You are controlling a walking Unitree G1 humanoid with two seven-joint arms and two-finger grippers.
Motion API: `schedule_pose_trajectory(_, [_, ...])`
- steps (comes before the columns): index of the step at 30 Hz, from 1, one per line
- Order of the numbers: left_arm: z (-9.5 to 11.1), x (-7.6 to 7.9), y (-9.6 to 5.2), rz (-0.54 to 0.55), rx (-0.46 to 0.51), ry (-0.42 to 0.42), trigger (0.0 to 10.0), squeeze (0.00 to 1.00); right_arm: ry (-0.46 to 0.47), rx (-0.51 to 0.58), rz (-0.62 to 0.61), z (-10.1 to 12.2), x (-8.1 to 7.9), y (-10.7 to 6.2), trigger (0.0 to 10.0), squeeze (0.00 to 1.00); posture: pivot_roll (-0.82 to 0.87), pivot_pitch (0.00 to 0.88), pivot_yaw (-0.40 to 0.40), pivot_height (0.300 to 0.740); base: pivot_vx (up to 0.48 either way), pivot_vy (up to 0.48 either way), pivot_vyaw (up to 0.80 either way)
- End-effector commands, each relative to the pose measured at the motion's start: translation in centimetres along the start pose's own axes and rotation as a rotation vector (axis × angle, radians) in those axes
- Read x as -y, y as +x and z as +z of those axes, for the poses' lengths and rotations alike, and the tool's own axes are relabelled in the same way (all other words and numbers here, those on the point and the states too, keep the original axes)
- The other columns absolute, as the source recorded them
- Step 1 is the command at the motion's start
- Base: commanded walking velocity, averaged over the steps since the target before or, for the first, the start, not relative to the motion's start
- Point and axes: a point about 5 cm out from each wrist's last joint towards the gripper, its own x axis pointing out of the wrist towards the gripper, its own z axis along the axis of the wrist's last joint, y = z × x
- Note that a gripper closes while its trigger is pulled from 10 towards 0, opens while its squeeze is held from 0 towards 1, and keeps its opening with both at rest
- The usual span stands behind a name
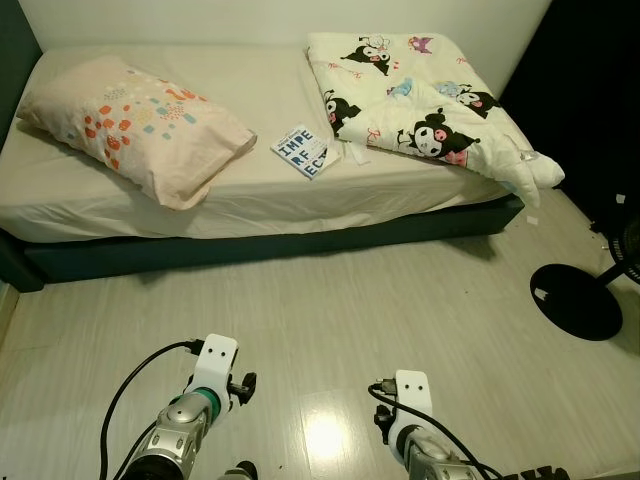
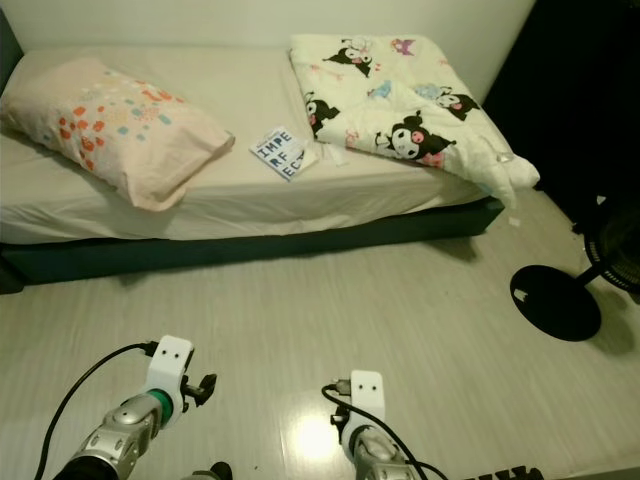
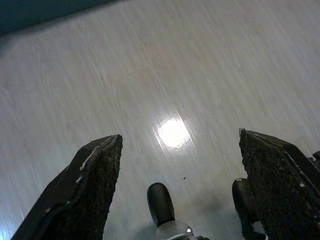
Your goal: Clean up the room
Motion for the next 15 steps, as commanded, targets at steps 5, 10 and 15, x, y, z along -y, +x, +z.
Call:
schedule_pose_trajectory(5, [-0.97,0.34,-0.09,-0.004,-0.038,-0.009,10.0,0.00,-0.021,-0.014,0.014,-0.66,0.21,-0.15,10.0,0.00,0.15,0.079,-0.011,0.740,0.000,0.000,0.00])
schedule_pose_trajectory(10, [-0.94,0.34,-0.07,-0.004,-0.040,-0.005,10.0,0.00,-0.005,-0.005,0.017,-0.60,0.20,-0.17,10.0,0.00,0.15,0.081,-0.011,0.740,0.000,0.000,0.00])
schedule_pose_trajectory(15, [-0.91,0.32,-0.06,-0.002,-0.040,-0.004,10.0,0.00,0.012,0.012,0.009,-0.44,0.28,-0.18,10.0,0.00,0.15,0.081,-0.010,0.740,0.000,0.000,0.00])
